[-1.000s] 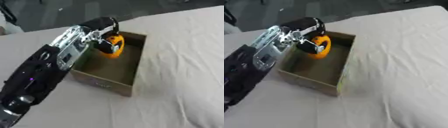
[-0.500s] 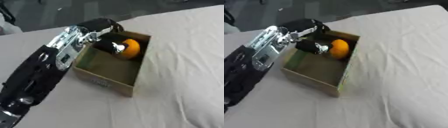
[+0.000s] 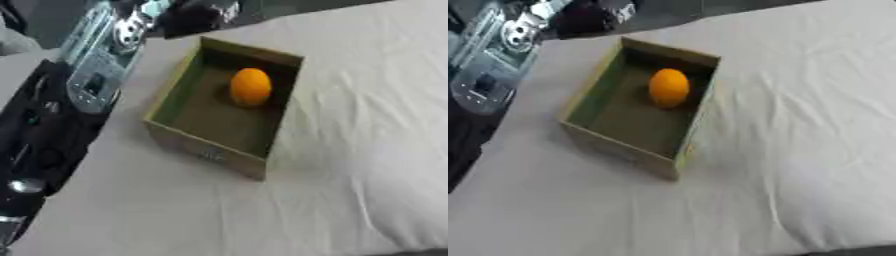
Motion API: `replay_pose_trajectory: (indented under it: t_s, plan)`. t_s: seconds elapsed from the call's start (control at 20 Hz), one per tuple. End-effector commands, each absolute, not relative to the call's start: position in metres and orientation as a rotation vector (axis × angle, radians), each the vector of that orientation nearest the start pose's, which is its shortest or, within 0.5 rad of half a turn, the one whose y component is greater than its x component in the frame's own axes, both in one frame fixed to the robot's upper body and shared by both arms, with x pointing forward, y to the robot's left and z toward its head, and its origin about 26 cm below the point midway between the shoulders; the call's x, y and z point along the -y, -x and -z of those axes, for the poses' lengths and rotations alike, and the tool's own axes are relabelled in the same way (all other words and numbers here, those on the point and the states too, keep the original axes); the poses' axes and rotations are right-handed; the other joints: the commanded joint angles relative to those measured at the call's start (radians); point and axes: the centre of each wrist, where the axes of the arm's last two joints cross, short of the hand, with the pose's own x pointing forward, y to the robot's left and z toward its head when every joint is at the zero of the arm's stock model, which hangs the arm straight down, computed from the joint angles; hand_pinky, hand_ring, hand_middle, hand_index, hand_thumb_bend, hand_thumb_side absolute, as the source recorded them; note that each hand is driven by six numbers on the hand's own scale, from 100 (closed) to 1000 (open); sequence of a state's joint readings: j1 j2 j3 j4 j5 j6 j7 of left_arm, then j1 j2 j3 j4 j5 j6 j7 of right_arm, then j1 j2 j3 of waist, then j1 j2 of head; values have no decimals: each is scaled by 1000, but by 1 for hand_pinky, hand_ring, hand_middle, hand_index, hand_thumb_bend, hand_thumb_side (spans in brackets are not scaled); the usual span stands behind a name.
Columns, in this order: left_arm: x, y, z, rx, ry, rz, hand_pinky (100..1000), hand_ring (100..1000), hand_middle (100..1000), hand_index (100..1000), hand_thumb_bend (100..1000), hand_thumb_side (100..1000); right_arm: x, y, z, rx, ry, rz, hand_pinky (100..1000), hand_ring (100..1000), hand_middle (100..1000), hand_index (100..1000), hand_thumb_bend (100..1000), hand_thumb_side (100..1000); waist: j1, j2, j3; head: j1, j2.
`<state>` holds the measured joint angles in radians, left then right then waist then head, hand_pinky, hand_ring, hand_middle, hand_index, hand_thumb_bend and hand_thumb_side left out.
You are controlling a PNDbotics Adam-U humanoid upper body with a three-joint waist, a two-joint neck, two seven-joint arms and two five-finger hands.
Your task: Pick up objects on the table and place them in the box.
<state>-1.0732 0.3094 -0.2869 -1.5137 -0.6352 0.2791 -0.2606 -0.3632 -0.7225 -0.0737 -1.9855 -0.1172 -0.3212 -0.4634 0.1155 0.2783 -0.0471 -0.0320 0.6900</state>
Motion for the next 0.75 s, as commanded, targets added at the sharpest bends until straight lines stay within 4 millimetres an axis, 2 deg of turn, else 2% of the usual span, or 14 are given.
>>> replay_pose_trajectory:
  t_s: [0.05, 0.2, 0.35, 0.5, 0.75]
  plan:
    - [-139, -370, -361, 2204, -782, 898, 726, 769, 633, 815, 161, 1000, 324, -291, -281, -3402, -608, 164, 755, 802, 782, 877, 100, 567, -15, -15, 5, 8, 16]
    - [-152, -354, -369, 2292, -755, 704, 715, 758, 622, 812, 140, 1000, 324, -291, -280, -3402, -613, 158, 755, 802, 782, 877, 100, 566, -19, -14, 13, 18, 24]
    - [-168, -339, -368, 2356, -733, 510, 707, 750, 613, 810, 100, 987, 325, -291, -280, -3400, -621, 147, 755, 802, 782, 877, 100, 566, -25, -14, 24, 30, 29]
    - [-184, -326, -361, 2407, -699, 295, 702, 744, 606, 806, 100, 948, 326, -290, -279, -3400, -631, 134, 755, 802, 783, 877, 100, 567, -30, -15, 35, 35, 31]
    - [-206, -310, -345, 2462, -651, -30, 702, 742, 609, 809, 100, 934, 328, -290, -277, -3402, -647, 107, 756, 803, 783, 877, 100, 565, -39, -20, 50, 36, 31]
